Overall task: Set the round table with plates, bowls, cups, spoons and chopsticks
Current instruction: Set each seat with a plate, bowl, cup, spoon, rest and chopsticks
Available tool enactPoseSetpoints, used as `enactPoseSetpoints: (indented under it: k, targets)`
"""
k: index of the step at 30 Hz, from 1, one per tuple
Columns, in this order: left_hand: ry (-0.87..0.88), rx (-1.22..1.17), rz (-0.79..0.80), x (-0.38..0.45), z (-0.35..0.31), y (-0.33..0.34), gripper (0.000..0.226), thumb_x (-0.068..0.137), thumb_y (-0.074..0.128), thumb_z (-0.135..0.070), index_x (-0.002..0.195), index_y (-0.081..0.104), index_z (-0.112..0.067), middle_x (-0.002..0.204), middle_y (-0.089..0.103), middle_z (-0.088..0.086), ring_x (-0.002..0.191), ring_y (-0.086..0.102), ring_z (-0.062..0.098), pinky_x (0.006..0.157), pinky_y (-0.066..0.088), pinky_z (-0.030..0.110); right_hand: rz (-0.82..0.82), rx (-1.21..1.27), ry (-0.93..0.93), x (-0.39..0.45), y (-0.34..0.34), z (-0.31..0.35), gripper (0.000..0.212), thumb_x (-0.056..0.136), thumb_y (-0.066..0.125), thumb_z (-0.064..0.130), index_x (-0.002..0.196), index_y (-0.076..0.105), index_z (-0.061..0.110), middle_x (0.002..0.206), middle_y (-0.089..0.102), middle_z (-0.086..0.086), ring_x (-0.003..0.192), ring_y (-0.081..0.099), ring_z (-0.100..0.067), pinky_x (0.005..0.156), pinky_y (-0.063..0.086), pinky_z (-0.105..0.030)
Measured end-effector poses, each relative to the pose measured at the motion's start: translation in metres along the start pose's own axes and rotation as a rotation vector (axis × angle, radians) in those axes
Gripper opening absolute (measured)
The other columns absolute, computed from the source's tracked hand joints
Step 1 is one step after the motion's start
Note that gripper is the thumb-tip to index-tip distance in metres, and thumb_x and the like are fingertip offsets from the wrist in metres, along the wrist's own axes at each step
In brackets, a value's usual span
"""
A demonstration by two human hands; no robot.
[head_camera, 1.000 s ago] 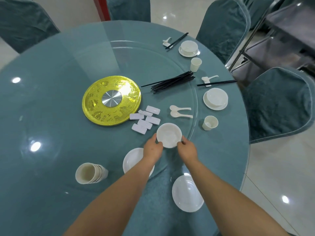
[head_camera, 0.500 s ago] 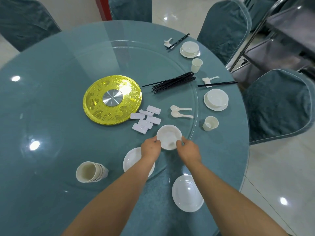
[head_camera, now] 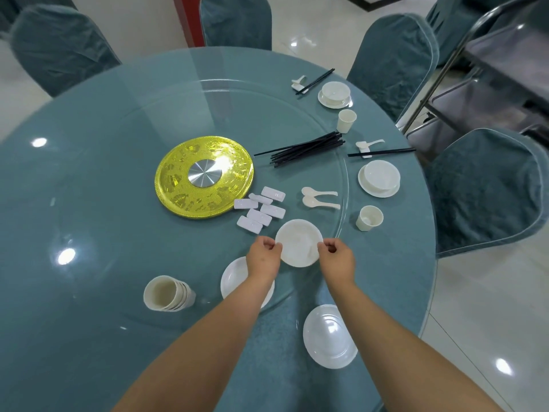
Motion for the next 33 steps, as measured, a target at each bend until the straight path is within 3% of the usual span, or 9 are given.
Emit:
enactPoseSetpoints:
  k: [2,5,10,14,16,19,23,29,33]
  targets:
    - [-0.005,-0.007,0.042,-0.009,0.005,-0.001,0.015,0.087,0.061,-0.021,0.102,0.062,-0.016,0.1,0.069,0.0,0.092,0.067,0.026,0.088,0.054,0.041,0.032,0.013,0.001,-0.008,-0.005,-0.004,0.008,0.09,0.059,0.02,0.088,0.065,0.025,0.079,0.065,0.011,0.074,0.059,-0.008,0.064,0.043,-0.02]
    - [0.002,0.004,0.061,-0.025,0.013,-0.001,0.014,0.088,0.06,-0.024,0.099,0.065,-0.017,0.097,0.07,-0.001,0.091,0.068,0.025,0.088,0.055,0.042,0.03,0.007,0.036,-0.02,-0.016,-0.019,0.009,0.089,0.058,0.019,0.085,0.066,0.016,0.081,0.066,0.004,0.073,0.058,-0.013,0.07,0.047,-0.027]
    - [0.021,0.107,0.108,-0.057,0.031,0.013,0.008,0.088,0.059,-0.027,0.089,0.063,-0.021,0.086,0.066,-0.007,0.083,0.067,0.022,0.078,0.056,0.036,0.022,0.019,0.132,-0.046,-0.038,-0.061,0.018,0.088,0.057,0.023,0.077,0.06,0.01,0.073,0.061,0.0,0.069,0.054,-0.02,0.067,0.047,-0.031]
    - [0.066,0.288,0.175,-0.086,0.06,0.031,0.011,0.089,0.058,-0.028,0.088,0.064,-0.019,0.081,0.063,-0.007,0.079,0.06,0.016,0.069,0.041,0.023,0.018,-0.067,0.206,-0.072,-0.06,-0.109,0.022,0.09,0.057,0.026,0.077,0.059,0.009,0.078,0.068,-0.012,0.081,0.065,-0.033,0.074,0.051,-0.037]
    - [0.045,0.323,0.219,-0.098,0.076,0.039,0.011,0.088,0.058,-0.026,0.083,0.063,-0.019,0.077,0.064,-0.005,0.077,0.062,0.018,0.066,0.044,0.025,0.015,-0.09,0.237,-0.082,-0.068,-0.13,0.022,0.091,0.057,0.025,0.076,0.061,0.009,0.077,0.068,-0.012,0.082,0.065,-0.034,0.076,0.052,-0.038]
    - [-0.002,0.31,0.266,-0.11,0.097,0.05,0.015,0.089,0.055,-0.022,0.084,0.066,-0.013,0.082,0.071,0.006,0.08,0.069,0.026,0.076,0.055,0.034,0.015,-0.123,0.277,-0.093,-0.073,-0.152,0.023,0.092,0.055,0.023,0.076,0.061,0.008,0.077,0.068,-0.012,0.083,0.065,-0.034,0.078,0.052,-0.039]
    - [0.015,0.43,0.276,-0.116,0.116,0.059,0.02,0.091,0.054,-0.021,0.095,0.071,-0.01,0.091,0.073,0.011,0.086,0.068,0.027,0.08,0.053,0.034,0.004,-0.151,0.318,-0.102,-0.077,-0.172,0.023,0.093,0.054,0.022,0.079,0.064,0.006,0.078,0.067,-0.009,0.083,0.064,-0.031,0.076,0.05,-0.036]
    - [0.07,0.523,0.31,-0.115,0.125,0.06,0.027,0.091,0.051,-0.021,0.079,0.065,-0.001,0.078,0.067,0.017,0.067,0.053,0.022,0.067,0.045,0.034,0.001,-0.199,0.313,-0.104,-0.075,-0.18,0.024,0.093,0.053,0.024,0.08,0.065,0.007,0.078,0.067,-0.007,0.079,0.062,-0.027,0.072,0.049,-0.034]
    - [0.078,0.53,0.317,-0.117,0.126,0.059,0.032,0.094,0.048,-0.022,0.066,0.052,-0.008,0.06,0.052,0.011,0.064,0.045,0.019,0.059,0.034,0.029,-0.031,-0.217,0.314,-0.106,-0.077,-0.179,0.02,0.093,0.053,0.026,0.08,0.065,0.015,0.077,0.065,0.001,0.077,0.061,-0.022,0.071,0.048,-0.031]
Point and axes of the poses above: each hand's wrist, its own x-axis towards the middle knuckle, its own y-axis out of the palm, z = x × y, the point moved 2 cm from there along x, towards the middle knuckle
